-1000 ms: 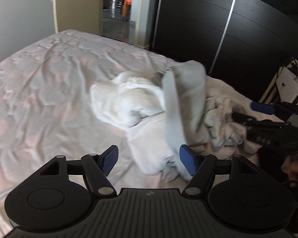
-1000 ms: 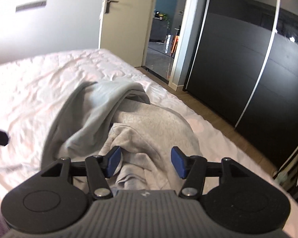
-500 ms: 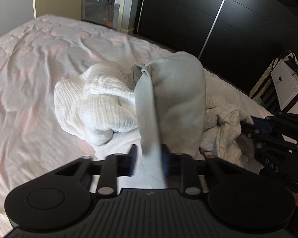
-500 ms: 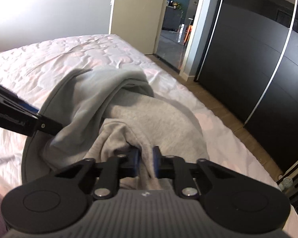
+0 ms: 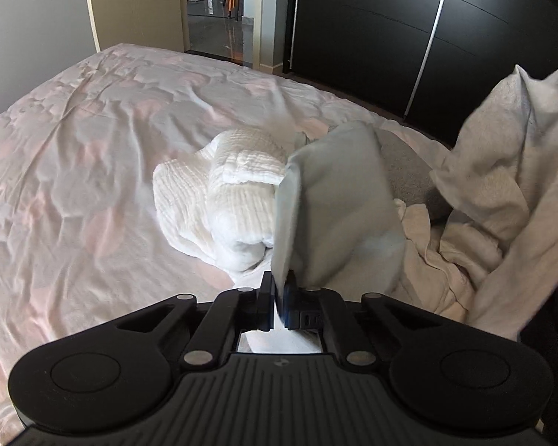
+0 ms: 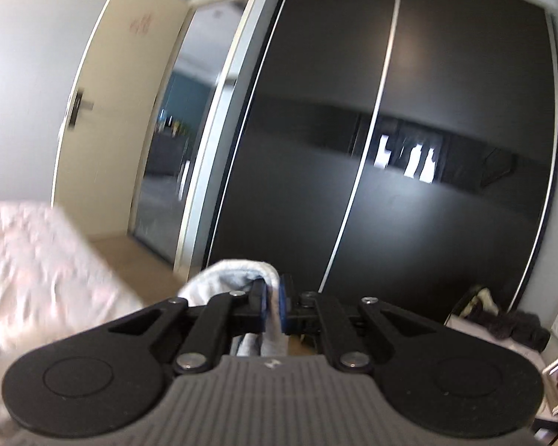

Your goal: Fold clothes

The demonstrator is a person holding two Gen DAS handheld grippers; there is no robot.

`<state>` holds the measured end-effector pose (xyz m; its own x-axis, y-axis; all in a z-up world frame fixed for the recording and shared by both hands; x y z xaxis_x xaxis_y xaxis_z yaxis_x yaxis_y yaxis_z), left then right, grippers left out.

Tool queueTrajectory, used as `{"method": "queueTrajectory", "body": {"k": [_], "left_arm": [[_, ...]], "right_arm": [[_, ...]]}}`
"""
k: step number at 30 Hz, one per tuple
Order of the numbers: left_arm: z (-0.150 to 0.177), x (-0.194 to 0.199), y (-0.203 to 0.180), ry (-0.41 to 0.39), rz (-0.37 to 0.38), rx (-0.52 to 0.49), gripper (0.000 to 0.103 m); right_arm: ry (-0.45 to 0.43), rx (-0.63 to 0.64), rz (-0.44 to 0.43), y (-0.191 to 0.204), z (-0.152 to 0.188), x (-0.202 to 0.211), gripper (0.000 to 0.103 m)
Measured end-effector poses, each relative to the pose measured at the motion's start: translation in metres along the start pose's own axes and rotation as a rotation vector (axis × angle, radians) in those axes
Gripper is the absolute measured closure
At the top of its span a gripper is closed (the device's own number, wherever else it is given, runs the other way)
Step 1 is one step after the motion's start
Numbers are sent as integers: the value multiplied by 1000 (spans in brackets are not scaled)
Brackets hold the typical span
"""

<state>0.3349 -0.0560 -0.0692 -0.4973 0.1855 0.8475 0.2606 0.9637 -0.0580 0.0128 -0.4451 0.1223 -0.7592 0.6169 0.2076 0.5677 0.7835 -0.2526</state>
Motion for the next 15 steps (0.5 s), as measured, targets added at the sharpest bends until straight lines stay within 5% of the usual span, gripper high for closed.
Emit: {"method": "queueTrajectory", "body": {"k": [4,8,15], "left_arm": [[1,32,3,-46,21,0,79],[3,69,12,-110,13,10,75],[12,145,46,-245,-42,46,65]], "right_arm": [[-143,4,-25,6,-53,30,95],[-292,22,-133,37,-108,72,95],[-554,30,-421,114,-196,173,95]]}}
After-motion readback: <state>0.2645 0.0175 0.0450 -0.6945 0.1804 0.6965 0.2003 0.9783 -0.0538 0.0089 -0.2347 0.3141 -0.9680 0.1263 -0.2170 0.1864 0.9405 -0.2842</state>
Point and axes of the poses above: each gripper's, at about its wrist camera, not at the fingertips, and x roughly against the way its jaws point, y to its left, z to its underside, the point moved 5 cm from there along -x, roughly the way its jaws point, and after that the axes turned 5 degrees about y, right-handed, at the moved point
